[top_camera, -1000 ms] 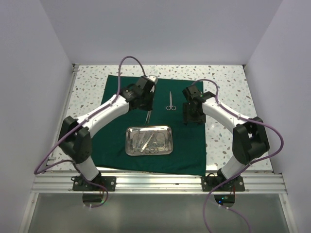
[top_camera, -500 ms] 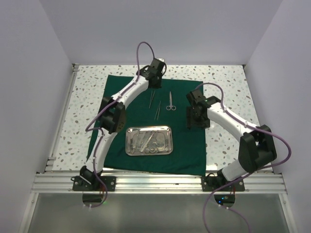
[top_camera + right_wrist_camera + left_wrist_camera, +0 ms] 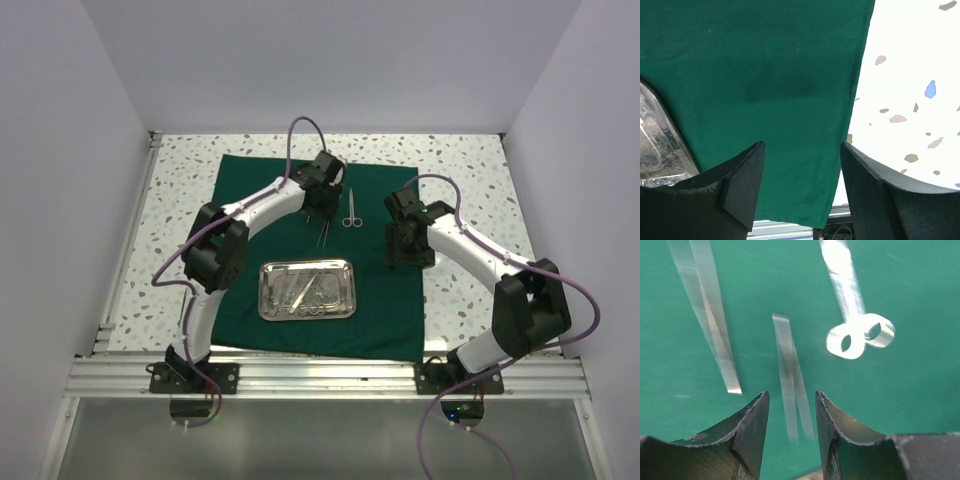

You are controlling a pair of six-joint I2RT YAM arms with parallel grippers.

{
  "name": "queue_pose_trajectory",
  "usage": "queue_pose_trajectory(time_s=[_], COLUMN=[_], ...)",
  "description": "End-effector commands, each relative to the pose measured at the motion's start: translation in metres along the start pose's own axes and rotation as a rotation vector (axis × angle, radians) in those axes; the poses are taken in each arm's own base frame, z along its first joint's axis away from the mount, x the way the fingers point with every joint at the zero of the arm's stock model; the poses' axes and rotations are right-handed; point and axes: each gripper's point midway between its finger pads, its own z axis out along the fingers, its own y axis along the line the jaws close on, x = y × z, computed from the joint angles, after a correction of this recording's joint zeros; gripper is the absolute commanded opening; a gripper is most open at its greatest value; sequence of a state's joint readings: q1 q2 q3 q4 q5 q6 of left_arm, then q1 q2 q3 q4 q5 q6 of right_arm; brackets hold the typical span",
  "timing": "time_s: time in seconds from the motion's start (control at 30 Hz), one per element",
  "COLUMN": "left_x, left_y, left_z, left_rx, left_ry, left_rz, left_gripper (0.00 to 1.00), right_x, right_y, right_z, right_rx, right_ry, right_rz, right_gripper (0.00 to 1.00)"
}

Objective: Open and lay out the surgical kit
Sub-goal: Place the medical item in the surgical kit, then pick up the medical item from the surgical kit.

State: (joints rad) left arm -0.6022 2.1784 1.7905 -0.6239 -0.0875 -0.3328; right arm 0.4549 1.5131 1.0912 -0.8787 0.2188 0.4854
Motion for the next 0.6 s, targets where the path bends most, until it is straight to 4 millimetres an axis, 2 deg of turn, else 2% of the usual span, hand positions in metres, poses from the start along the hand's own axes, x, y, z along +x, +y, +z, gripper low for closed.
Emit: queue_pose_trajectory(time_s=[0.0, 0.27, 0.43, 0.57], left_x=[-0.013, 0.006, 0.007, 0.011], left_y=[-0.031, -0.023, -0.022, -0.019], left_z=[-0.018, 0.012, 0.014, 0.022], left_rx=[0.088, 0.018, 0.007, -0.009], left_ry=[-0.077, -0.011, -0.019, -0.002], left_rz=[0.004, 0.050, 0.052, 0.066], left_gripper=[0.46, 0.43, 0.43, 0.43], right_x=[-0.015, -0.015, -0.009, -0.005], right_y=[0.005, 0.004, 0.002, 0.000], right_z=[0.000, 0.000, 0.001, 0.004], right_rx=[-0.005, -0.001, 0.003, 0.010], right_ry=[-0.029, -0.022, -0.016, -0.006], right_rz=[0.006, -0.009, -0.011, -0.013], right_gripper=[0.65, 0.65, 0.65, 0.65])
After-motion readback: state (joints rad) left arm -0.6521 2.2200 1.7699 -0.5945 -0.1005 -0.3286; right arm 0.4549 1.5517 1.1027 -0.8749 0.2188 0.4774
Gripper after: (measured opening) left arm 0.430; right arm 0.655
